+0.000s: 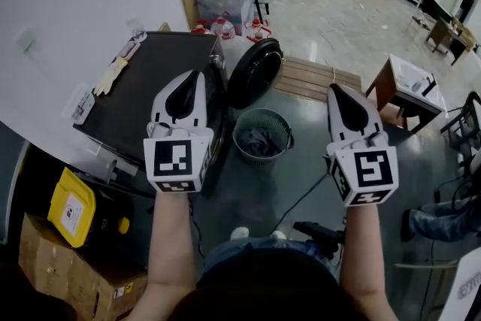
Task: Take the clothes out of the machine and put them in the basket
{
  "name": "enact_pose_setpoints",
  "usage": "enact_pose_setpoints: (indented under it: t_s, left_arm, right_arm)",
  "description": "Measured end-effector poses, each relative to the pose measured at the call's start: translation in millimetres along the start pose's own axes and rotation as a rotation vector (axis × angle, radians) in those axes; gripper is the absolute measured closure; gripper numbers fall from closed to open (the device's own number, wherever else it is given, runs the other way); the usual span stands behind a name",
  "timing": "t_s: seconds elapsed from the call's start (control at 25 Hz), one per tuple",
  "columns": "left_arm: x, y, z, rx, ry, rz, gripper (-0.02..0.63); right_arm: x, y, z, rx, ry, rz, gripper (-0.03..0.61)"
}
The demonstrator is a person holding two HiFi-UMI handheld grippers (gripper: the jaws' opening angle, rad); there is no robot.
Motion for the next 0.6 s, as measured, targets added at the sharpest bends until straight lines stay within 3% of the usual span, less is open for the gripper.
enact_pose_setpoints:
  t_s: [0.32,0.6]
  left_arm:
    - [1.4,-4.5,-1.9,0.015,-0.030,-0.046,0.611]
    - [7.8,-10.2,-1.0,-0.001,-0.031,-0.052,0.611]
  right_arm:
    - [-5.6,-4.3,3.9,-0.017,0.044,0.027,0.578]
    - [-0.7,-13.7,-0.3,-0.031,0.020,0.039,0.578]
Point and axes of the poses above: the fingertips, and each gripper's own axes: z backward along the fingers, x to its left, y out of its underside, the point moved 5 cm from there along z, backward along the fingers, and after that the axes turned 5 degrees about -z, right-handed, at the moved point
